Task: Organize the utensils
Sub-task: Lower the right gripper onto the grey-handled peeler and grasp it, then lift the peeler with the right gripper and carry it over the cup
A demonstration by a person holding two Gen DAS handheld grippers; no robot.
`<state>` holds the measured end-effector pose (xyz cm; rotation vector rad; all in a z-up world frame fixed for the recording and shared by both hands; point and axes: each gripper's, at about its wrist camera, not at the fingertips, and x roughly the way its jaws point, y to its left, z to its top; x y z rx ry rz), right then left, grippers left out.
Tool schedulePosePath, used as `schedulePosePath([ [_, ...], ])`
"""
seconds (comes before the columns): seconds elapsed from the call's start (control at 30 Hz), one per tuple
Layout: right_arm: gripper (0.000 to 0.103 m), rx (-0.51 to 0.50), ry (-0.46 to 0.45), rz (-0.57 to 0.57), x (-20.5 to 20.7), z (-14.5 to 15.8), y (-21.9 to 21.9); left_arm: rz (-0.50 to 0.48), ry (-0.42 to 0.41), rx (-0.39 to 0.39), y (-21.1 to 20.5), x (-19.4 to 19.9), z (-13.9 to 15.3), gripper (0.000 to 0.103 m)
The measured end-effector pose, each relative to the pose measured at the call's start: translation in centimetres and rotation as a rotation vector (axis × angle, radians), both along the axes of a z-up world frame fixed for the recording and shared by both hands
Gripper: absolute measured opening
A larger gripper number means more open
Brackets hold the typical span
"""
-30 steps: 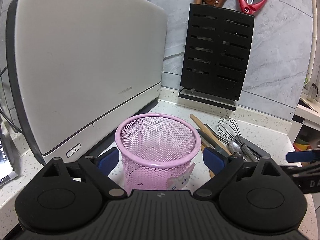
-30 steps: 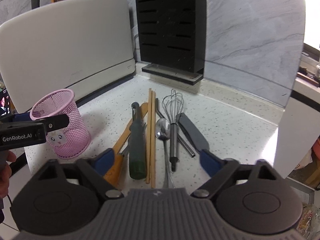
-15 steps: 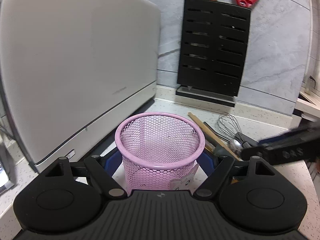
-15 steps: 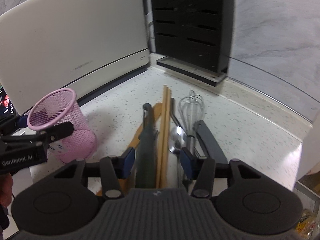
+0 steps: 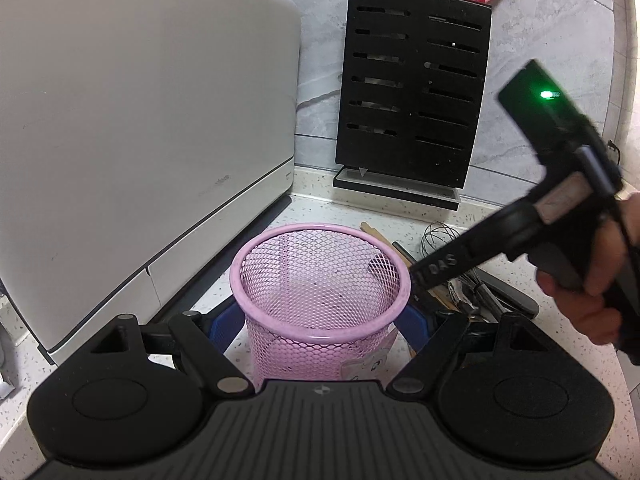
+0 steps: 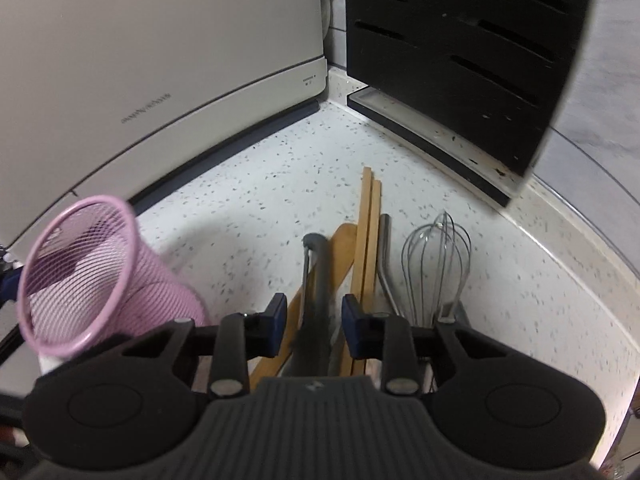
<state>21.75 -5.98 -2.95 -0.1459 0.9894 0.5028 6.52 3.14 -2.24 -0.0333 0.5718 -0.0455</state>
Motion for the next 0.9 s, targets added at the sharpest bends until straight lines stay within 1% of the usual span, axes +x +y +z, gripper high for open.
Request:
schedulePosePath([
  [0.07,0.029,-0.006,0.012,-0.006,0.6,-0.4,0.2,0.004,-0.004,0.003,0.0,0.1,0.0,0.098],
  [0.23,0.028,-0.016,0.003,-0.004,1.3,-0.6,0.6,0.005,-0.015,0.005,-0.3,0.4,-0.1,0.100],
  [0.3,0.019,-0.027,-0.003,0.008,1.2,-0.6,0.8,0.009,-0.022,-0.003,-0.3,0.5,-0.1,0.102],
  [0.4,0.015,-0.036,0.004,0.016,1.0,-0.7,1.0,0.015,-0.027,-0.012,-0.3,0.6,0.0,0.103],
  [0.5,0.014,-0.025,0.007,0.008,0.8,-0.6,0.7,0.016,-0.031,-0.013,-0.3,0.6,0.0,0.103],
  [0.57,0.014,-0.013,0.012,0.002,0.8,-0.6,0.5,0.008,-0.034,-0.023,-0.3,0.5,0.0,0.099],
  [0.6,0.014,-0.008,0.011,-0.002,0.7,-0.5,0.3,0.008,-0.033,-0.024,-0.3,0.4,0.0,0.099],
  [0.73,0.014,0.005,-0.008,0.004,0.3,0.1,0.0,0.006,-0.025,-0.024,-0.2,0.3,0.1,0.098],
  [0.9,0.014,0.035,-0.039,0.004,-0.8,1.6,-0.9,-0.008,-0.014,-0.034,-0.4,-0.2,0.3,0.098],
])
